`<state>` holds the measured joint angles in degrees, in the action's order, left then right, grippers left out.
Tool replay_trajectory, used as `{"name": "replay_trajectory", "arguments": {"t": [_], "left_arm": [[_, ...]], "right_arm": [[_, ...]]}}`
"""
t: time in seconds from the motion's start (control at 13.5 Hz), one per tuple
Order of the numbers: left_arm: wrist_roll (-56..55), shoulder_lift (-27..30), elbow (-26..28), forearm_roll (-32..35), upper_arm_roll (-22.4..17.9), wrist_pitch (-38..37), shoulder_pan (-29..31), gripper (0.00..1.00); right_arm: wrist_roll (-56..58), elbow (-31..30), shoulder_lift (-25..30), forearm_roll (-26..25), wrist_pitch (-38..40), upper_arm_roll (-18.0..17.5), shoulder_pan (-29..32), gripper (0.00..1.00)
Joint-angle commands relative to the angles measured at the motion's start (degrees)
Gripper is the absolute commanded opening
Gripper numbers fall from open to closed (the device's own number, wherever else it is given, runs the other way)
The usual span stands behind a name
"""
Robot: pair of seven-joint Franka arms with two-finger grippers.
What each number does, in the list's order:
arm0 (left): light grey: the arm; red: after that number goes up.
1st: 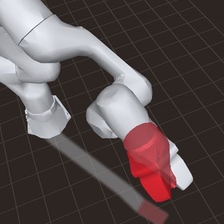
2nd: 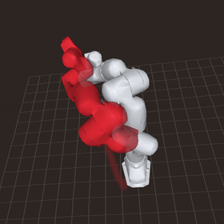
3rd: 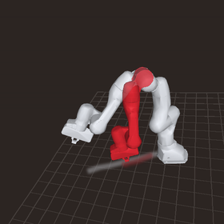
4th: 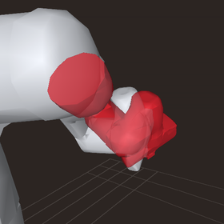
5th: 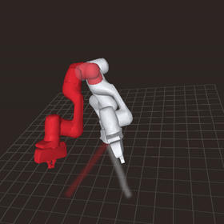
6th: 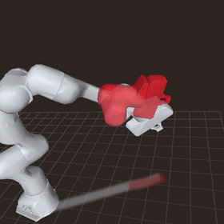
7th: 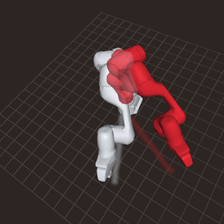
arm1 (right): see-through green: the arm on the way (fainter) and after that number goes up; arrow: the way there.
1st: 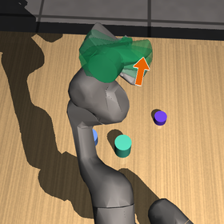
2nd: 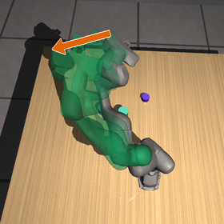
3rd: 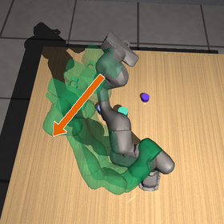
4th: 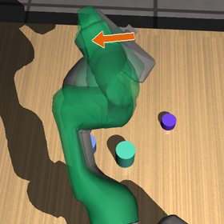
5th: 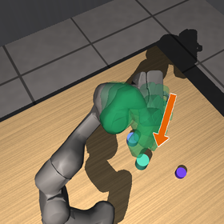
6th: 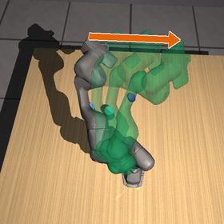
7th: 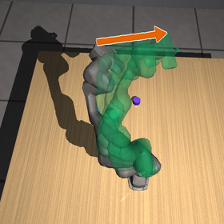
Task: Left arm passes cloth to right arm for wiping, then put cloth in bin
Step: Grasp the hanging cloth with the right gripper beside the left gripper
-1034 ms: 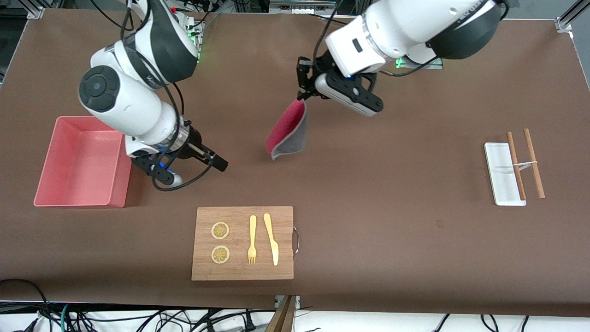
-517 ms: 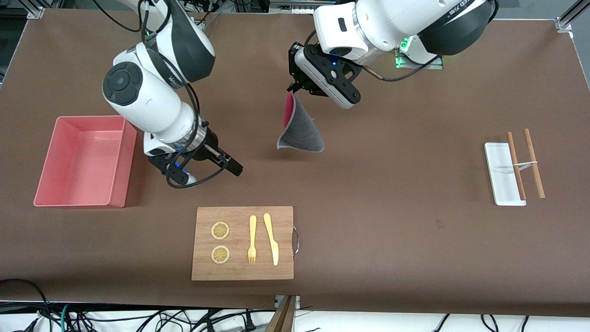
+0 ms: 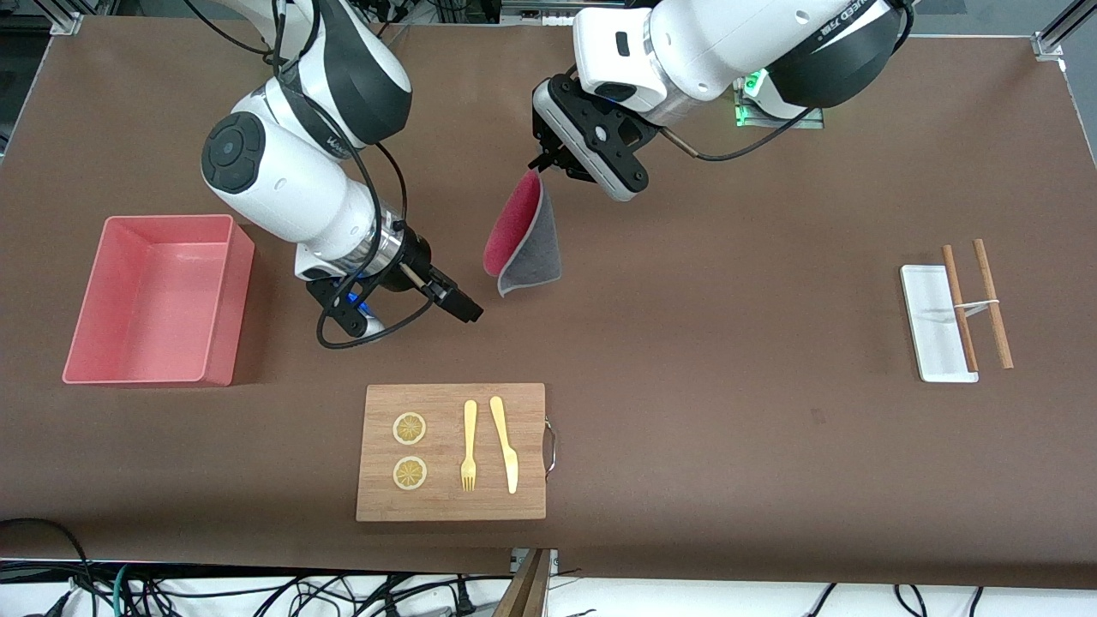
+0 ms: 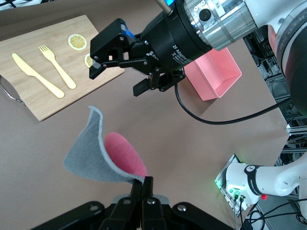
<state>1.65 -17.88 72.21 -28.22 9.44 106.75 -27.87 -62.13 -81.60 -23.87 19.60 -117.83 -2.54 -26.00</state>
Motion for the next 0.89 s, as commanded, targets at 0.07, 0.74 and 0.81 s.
{"name": "replay_trajectory", "arguments": {"t": [0.07, 0.74, 0.81], "left_arm": [[1.9, -0.1, -0.7, -1.2, -0.5, -2.6, 0.0, 0.00], [3.3, -0.1, -0.6, -1.3, -0.5, -2.9, 0.4, 0.00], [3.3, -0.1, -0.6, -1.3, -0.5, -2.9, 0.4, 0.00]], "right_arm": [[-3.8, 1.3, -1.1, 1.1, -2.4, 0.3, -2.3, 1.00], [-10.8, 1.3, -3.9, 1.8, -7.2, 0.2, -7.7, 1.00], [-10.7, 1.3, -3.9, 3.1, -7.2, 0.3, -7.8, 0.98]]}}
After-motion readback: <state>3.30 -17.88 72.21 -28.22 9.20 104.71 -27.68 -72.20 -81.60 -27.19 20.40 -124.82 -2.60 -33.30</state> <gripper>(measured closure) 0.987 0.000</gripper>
